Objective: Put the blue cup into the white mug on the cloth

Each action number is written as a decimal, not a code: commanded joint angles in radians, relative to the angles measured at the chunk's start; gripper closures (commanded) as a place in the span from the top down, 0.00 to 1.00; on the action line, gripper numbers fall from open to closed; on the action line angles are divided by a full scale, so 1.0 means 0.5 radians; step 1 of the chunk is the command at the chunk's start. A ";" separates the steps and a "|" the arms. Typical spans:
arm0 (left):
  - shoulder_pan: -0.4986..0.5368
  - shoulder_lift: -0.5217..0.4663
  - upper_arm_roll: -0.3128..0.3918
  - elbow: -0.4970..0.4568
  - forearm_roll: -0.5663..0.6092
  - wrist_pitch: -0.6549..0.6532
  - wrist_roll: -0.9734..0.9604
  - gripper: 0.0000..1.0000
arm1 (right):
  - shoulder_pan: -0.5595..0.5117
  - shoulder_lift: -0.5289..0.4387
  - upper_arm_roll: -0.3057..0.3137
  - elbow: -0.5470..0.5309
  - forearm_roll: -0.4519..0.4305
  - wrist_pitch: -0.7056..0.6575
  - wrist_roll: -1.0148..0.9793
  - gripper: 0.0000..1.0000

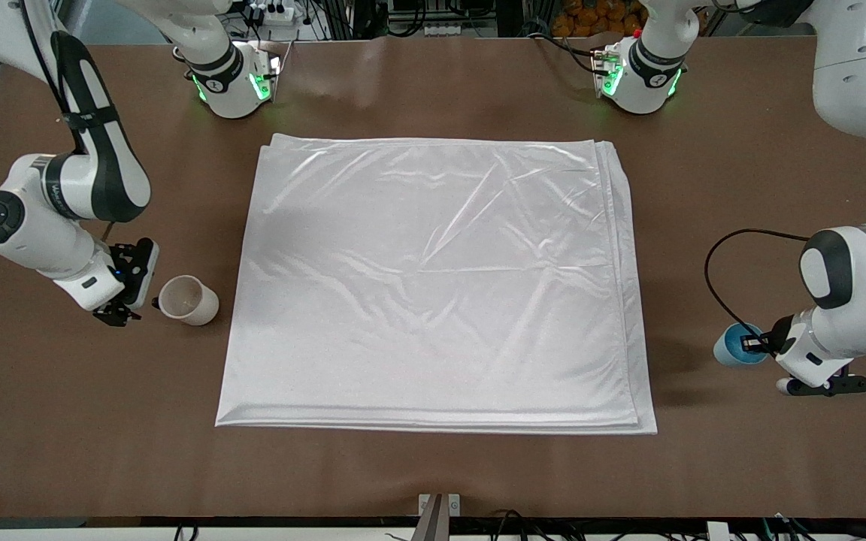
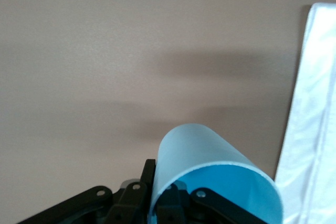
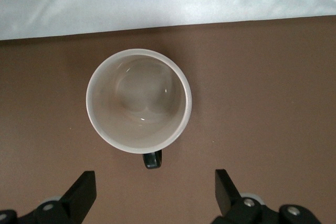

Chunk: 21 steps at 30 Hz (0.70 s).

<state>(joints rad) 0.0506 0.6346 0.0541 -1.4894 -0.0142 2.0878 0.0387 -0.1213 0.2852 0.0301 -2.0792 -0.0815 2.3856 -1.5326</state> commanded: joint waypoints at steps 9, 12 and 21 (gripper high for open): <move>0.021 -0.125 -0.041 -0.025 -0.189 -0.175 -0.016 0.00 | -0.052 0.169 0.017 0.020 0.000 0.122 -0.141 1.00; 0.021 -0.137 -0.047 -0.028 -0.232 -0.224 -0.016 0.00 | -0.058 0.197 0.017 0.020 0.000 0.159 -0.178 1.00; 0.025 -0.171 -0.050 -0.025 -0.272 -0.285 -0.016 0.00 | -0.077 0.246 0.017 0.014 0.000 0.214 -0.233 1.00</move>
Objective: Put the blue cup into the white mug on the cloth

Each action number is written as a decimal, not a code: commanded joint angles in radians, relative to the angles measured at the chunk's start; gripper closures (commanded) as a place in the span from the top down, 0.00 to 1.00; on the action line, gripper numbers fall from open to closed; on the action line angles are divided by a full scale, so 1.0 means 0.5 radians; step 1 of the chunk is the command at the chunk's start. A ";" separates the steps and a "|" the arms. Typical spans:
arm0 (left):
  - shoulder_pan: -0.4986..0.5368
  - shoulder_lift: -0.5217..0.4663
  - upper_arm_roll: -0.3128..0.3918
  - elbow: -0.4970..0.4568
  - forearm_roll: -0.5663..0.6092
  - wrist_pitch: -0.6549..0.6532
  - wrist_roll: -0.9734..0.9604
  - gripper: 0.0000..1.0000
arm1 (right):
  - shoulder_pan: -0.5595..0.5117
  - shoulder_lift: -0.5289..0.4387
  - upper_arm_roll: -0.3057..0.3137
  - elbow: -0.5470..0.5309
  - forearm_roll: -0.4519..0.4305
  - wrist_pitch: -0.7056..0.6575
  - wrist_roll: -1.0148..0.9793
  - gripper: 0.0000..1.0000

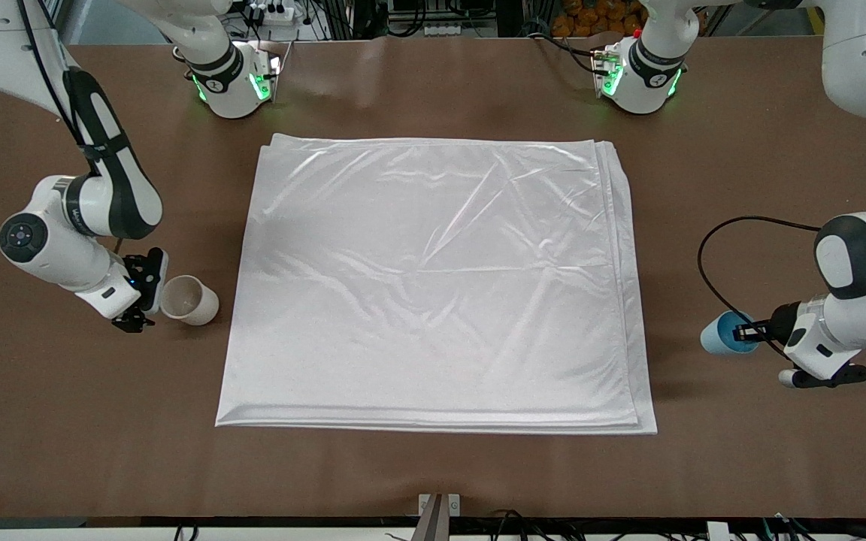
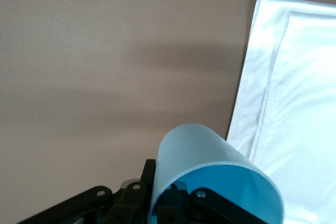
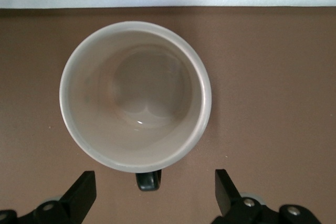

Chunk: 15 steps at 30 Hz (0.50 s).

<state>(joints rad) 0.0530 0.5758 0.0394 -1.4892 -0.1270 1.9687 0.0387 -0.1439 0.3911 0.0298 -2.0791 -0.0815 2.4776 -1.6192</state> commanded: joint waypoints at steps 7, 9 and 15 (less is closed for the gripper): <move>0.017 -0.099 -0.024 -0.025 -0.053 -0.121 -0.022 0.00 | -0.059 0.080 0.017 0.007 0.000 0.073 -0.066 1.00; 0.017 -0.118 -0.021 -0.025 -0.071 -0.154 -0.022 0.00 | -0.065 0.092 0.017 0.007 0.000 0.098 -0.066 1.00; 0.005 -0.182 -0.018 -0.025 -0.099 -0.179 -0.031 0.00 | -0.062 0.101 0.017 -0.026 0.000 0.162 -0.106 1.00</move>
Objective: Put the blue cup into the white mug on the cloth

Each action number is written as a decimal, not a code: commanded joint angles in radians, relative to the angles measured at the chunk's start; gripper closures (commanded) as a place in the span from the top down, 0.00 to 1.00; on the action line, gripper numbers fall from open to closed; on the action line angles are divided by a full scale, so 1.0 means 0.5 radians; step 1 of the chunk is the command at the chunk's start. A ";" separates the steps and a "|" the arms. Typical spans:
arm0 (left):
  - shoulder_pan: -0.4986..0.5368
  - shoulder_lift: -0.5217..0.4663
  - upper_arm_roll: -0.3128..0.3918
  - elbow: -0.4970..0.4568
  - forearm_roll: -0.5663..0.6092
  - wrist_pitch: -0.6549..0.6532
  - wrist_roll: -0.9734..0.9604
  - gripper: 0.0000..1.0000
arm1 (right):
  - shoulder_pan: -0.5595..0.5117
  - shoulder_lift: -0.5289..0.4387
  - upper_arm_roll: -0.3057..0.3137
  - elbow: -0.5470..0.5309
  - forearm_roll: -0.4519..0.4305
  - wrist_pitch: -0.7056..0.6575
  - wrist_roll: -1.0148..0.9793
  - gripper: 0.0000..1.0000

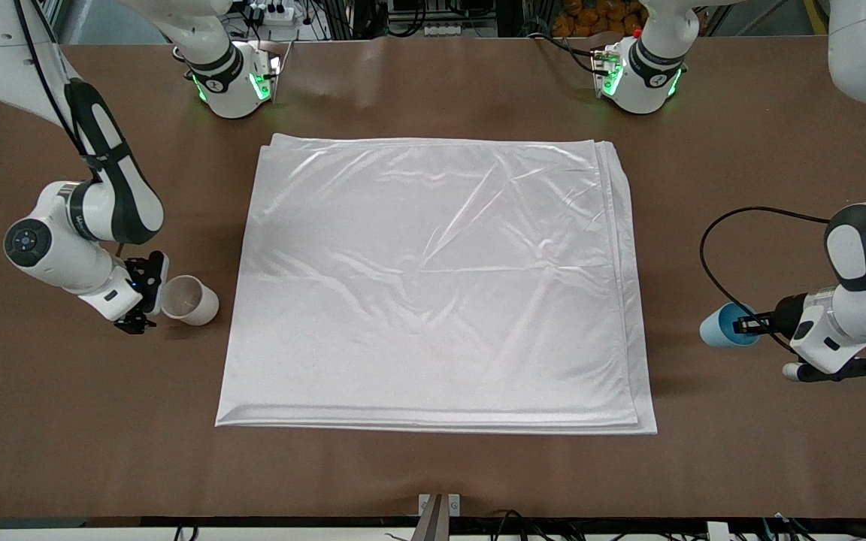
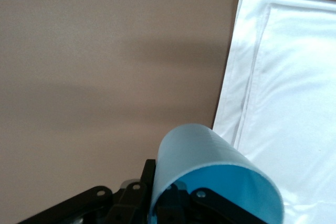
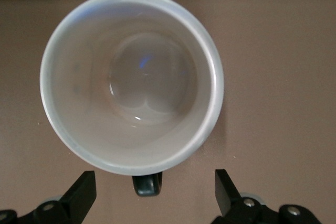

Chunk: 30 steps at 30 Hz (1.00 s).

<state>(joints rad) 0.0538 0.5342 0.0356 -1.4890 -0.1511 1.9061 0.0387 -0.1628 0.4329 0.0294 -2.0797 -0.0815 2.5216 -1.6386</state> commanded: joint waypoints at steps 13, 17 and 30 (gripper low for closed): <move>0.003 -0.133 -0.010 -0.026 -0.063 -0.103 -0.041 0.00 | -0.024 0.018 0.021 -0.077 0.000 0.114 -0.082 0.57; 0.003 -0.133 -0.007 -0.026 -0.063 -0.103 -0.041 0.00 | -0.043 0.015 0.024 -0.068 0.000 0.117 -0.128 0.27; 0.000 -0.133 -0.010 -0.029 -0.063 -0.106 -0.041 0.00 | -0.046 -0.046 0.045 -0.053 0.006 0.126 -0.144 0.00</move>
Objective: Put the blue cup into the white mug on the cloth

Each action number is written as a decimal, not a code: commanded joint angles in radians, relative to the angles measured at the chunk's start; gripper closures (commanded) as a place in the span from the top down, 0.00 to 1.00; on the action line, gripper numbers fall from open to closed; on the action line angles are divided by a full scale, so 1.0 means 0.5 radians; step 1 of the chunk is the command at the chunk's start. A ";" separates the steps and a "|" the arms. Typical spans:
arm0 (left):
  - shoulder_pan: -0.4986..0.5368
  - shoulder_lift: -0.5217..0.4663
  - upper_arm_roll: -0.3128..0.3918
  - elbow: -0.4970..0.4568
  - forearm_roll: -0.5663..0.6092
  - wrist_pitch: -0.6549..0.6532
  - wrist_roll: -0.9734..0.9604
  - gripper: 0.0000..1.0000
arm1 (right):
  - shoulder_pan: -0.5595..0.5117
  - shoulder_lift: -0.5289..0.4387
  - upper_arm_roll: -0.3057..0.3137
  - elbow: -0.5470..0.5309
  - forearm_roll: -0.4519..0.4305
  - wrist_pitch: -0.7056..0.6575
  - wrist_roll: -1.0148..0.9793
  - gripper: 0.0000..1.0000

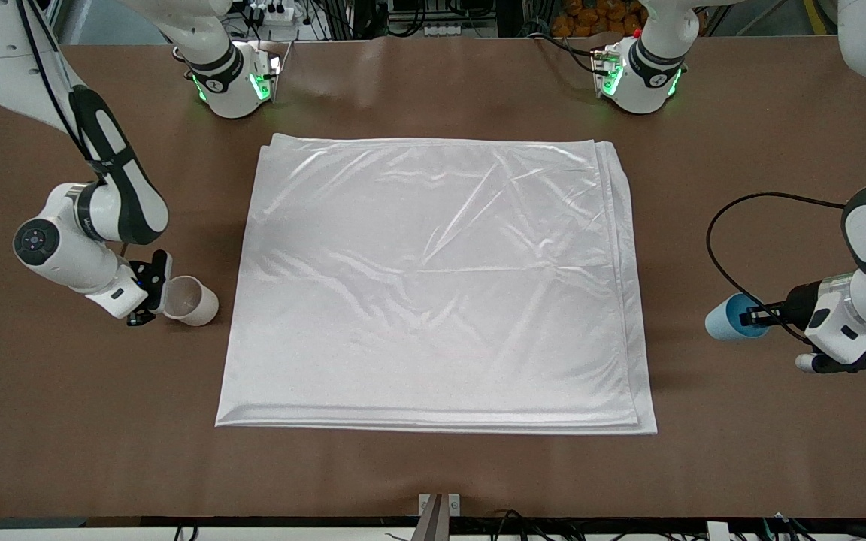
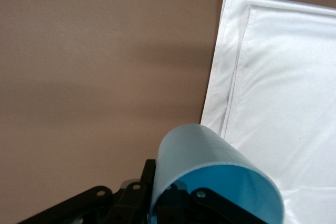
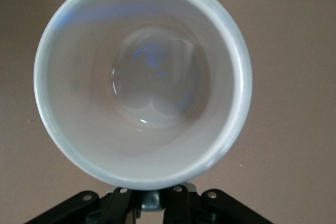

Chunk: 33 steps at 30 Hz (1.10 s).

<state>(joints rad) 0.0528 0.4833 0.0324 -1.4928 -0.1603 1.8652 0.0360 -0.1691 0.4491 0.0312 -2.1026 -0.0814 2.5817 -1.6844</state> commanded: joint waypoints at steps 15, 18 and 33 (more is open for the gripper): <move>-0.017 -0.031 -0.040 -0.018 -0.048 -0.024 -0.053 0.00 | -0.015 -0.257 0.229 -0.001 0.169 -0.144 -0.018 0.00; -0.020 -0.031 -0.089 -0.018 -0.044 -0.021 -0.173 0.00 | -0.011 -0.266 0.281 0.005 0.172 -0.169 0.018 0.00; -0.182 0.006 -0.203 0.031 -0.014 -0.018 -0.437 0.00 | 0.206 -0.266 0.508 0.155 0.154 -0.374 0.693 0.00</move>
<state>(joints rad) 0.0107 0.4834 -0.0725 -1.4863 -0.1630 1.8651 -0.1506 -0.1226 0.3355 0.2789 -2.0394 -0.0145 2.4283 -1.4363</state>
